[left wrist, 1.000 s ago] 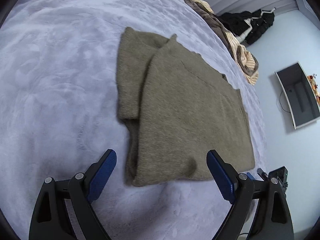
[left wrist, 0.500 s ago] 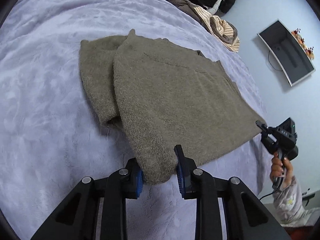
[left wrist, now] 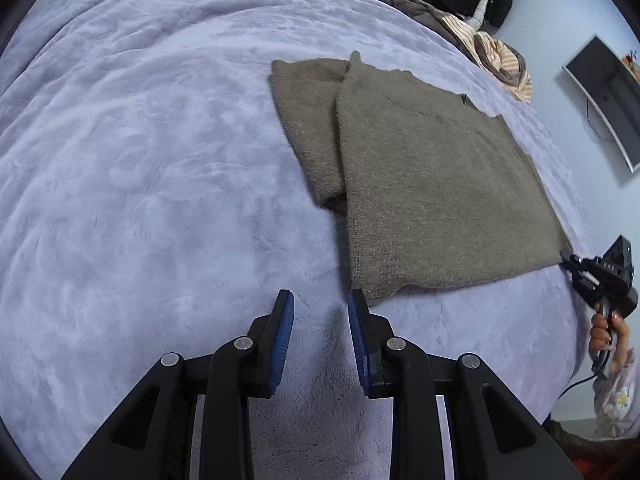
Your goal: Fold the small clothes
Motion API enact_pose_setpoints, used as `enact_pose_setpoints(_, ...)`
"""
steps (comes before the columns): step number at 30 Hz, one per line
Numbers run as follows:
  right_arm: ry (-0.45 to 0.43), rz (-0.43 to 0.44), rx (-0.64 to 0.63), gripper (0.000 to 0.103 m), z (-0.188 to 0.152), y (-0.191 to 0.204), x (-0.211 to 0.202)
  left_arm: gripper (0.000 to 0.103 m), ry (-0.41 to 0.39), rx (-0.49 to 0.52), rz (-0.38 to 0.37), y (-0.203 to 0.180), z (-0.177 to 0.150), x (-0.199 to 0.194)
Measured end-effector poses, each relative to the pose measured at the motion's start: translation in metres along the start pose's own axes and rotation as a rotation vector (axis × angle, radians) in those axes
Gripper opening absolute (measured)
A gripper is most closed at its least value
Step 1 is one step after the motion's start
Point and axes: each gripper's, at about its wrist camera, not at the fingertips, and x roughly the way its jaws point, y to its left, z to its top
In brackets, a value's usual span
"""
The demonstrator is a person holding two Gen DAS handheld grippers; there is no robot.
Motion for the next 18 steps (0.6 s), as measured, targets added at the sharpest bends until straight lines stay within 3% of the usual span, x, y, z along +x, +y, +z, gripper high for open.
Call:
enact_pose_setpoints(1, 0.003, 0.023, -0.002, 0.013, -0.003, 0.003, -0.005, 0.045, -0.005, -0.035, -0.008, 0.005, -0.002, -0.002)
enact_pose_setpoints(2, 0.008, 0.053, -0.01, 0.014, -0.007, 0.007, -0.009, 0.085, -0.014, -0.068, -0.005, 0.008, -0.003, -0.003)
enact_pose_setpoints(3, 0.017, 0.093, -0.022, 0.016, -0.012, 0.014, -0.011, 0.095, -0.047, -0.096, 0.01, 0.012, -0.006, -0.006)
enact_pose_setpoints(4, 0.034, 0.135, -0.036, 0.019, -0.018, 0.023, -0.012, 0.095, -0.102, -0.103, 0.018, 0.011, -0.009, -0.011)
enact_pose_setpoints(5, 0.06, 0.172, -0.055, 0.027, -0.025, 0.036, -0.009, 0.095, -0.12, -0.094, 0.011, 0.008, -0.012, -0.012)
enact_pose_setpoints(6, 0.095, 0.203, -0.081, 0.046, -0.034, 0.054, 0.001, 0.095, -0.123, -0.092, 0.009, 0.007, -0.013, -0.014)
enact_pose_setpoints(8, 0.19, 0.248, -0.154, 0.058, -0.055, 0.095, 0.027, 0.095, -0.156, -0.102, 0.023, 0.008, -0.019, -0.02)
enact_pose_setpoints(13, 0.438, 0.305, -0.29, 0.057, -0.117, 0.195, 0.136, 0.099, -0.235, -0.085, 0.08, 0.006, -0.035, -0.039)
enact_pose_setpoints(16, 0.455, 0.253, -0.293, 0.057, -0.139, 0.228, 0.19, 0.099, -0.253, -0.114, 0.062, 0.016, -0.048, -0.049)
enact_pose_setpoints(18, 0.422, 0.184, -0.264, 0.057, -0.147, 0.236, 0.215, 0.099, -0.261, -0.14, 0.05, 0.022, -0.053, -0.051)
